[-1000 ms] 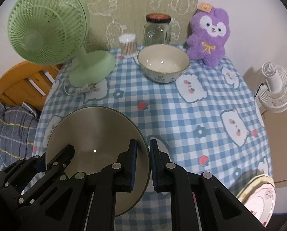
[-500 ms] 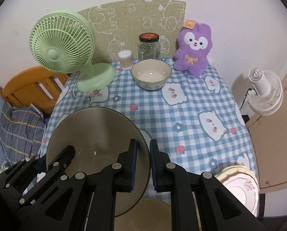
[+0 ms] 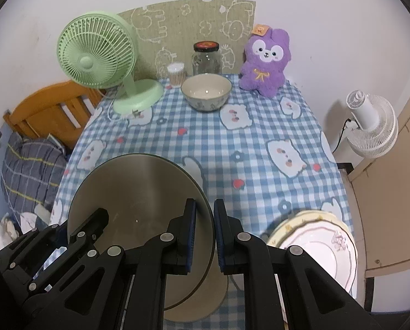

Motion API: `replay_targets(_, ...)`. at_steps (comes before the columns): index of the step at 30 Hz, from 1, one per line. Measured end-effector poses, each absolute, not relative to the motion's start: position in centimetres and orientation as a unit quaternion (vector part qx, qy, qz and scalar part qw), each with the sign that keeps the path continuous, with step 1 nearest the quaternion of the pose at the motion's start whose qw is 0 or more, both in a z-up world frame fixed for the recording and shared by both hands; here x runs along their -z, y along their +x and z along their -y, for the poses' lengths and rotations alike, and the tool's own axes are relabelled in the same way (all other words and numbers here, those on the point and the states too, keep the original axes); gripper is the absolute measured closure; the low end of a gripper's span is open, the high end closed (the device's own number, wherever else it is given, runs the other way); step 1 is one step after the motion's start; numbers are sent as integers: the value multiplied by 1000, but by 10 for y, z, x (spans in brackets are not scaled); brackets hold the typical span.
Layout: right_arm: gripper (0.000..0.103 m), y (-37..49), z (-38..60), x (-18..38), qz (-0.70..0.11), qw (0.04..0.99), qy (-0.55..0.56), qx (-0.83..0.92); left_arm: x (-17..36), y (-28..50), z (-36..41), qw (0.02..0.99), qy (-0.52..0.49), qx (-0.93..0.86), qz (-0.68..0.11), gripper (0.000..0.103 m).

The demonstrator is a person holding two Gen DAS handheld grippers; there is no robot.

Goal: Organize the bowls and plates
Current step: 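Lift the patterned bowl with both grippers and carry it toward the plates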

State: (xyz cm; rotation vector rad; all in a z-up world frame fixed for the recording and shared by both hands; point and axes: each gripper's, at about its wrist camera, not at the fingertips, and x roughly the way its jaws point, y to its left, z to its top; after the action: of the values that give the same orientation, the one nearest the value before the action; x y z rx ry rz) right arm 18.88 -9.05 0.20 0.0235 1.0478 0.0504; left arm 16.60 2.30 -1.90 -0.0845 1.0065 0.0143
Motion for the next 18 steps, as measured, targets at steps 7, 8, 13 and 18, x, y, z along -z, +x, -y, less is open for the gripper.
replay_targets(7, 87, 169, 96, 11, -510, 859, 5, -33, 32, 145, -17, 871, -47, -14, -490, 92)
replay_targets(8, 87, 167, 96, 13, -512, 859, 4, -35, 34, 142, -17, 870, -49, -16, -491, 92)
replay_targets(13, 87, 160, 99, 25, -521, 853, 1, -35, 47, 133, -14, 864, -51, -18, -501, 92)
replay_targets(18, 87, 155, 100, 38, -532, 846, -2, -34, 58, 129, -12, 858, -49, -17, -510, 92)
